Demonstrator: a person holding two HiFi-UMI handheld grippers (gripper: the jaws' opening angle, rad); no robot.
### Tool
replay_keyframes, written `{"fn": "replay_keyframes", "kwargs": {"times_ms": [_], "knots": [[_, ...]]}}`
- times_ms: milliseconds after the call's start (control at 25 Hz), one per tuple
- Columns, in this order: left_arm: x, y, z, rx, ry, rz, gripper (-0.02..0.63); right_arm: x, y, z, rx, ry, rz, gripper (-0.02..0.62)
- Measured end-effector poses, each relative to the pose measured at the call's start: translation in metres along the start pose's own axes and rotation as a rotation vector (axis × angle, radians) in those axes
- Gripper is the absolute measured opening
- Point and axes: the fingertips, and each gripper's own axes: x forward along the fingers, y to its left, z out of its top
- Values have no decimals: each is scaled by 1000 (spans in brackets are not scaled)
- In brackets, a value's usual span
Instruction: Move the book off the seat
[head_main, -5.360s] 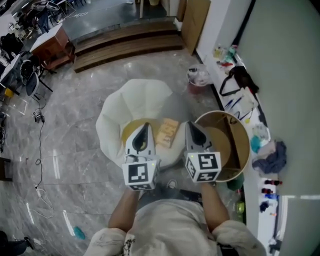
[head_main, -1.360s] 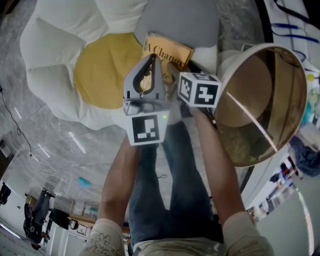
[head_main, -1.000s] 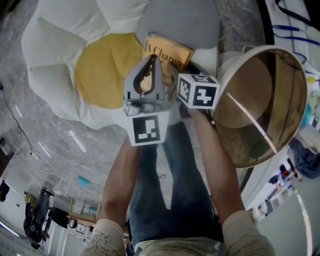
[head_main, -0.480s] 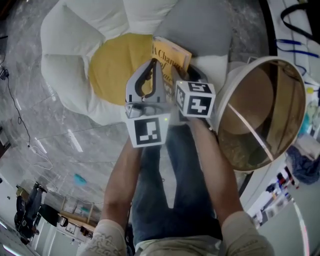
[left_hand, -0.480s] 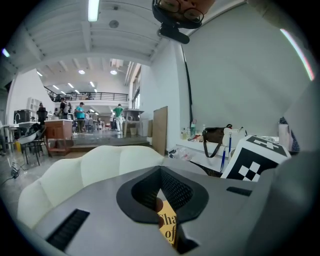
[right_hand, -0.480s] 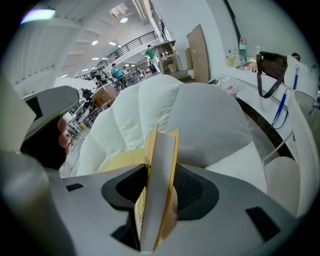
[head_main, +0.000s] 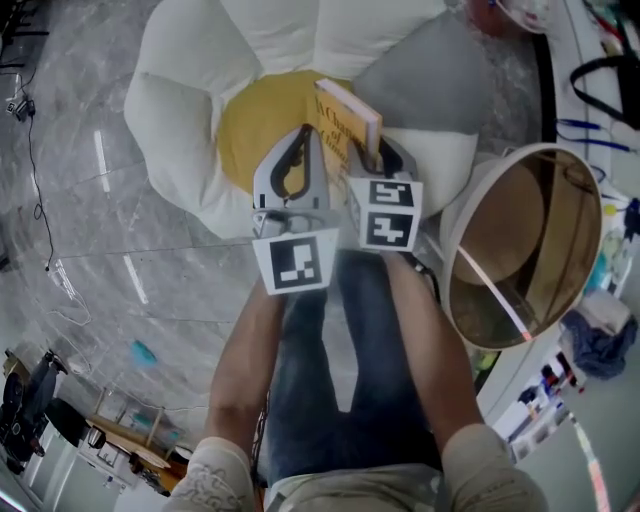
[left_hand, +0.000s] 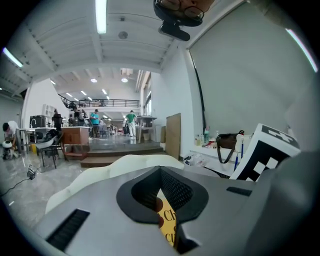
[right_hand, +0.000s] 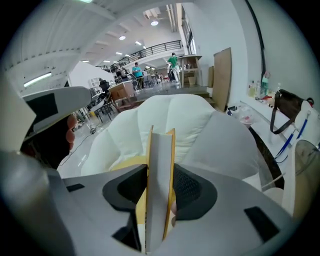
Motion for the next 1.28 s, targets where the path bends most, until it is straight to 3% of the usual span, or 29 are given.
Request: {"fn": "replay_keyframes", "kwargs": {"times_ms": [240, 480, 680, 960, 1280], "knots": [[-37, 39, 49, 4, -56, 50, 2, -45, 44, 53, -65, -75, -8, 161], [-66, 71, 134, -16, -111, 99, 2, -114, 79, 139, -93, -192, -25, 161], [-97, 79, 231, -57, -176, 78, 2, -198, 102, 216, -111, -318, -55, 161], [-146, 83, 367, -50, -300, 63, 2, -327, 124, 311, -163, -516, -144, 161], [-214, 78, 459, -5, -371, 26, 2, -460, 144, 364, -176, -720, -210, 158]]}}
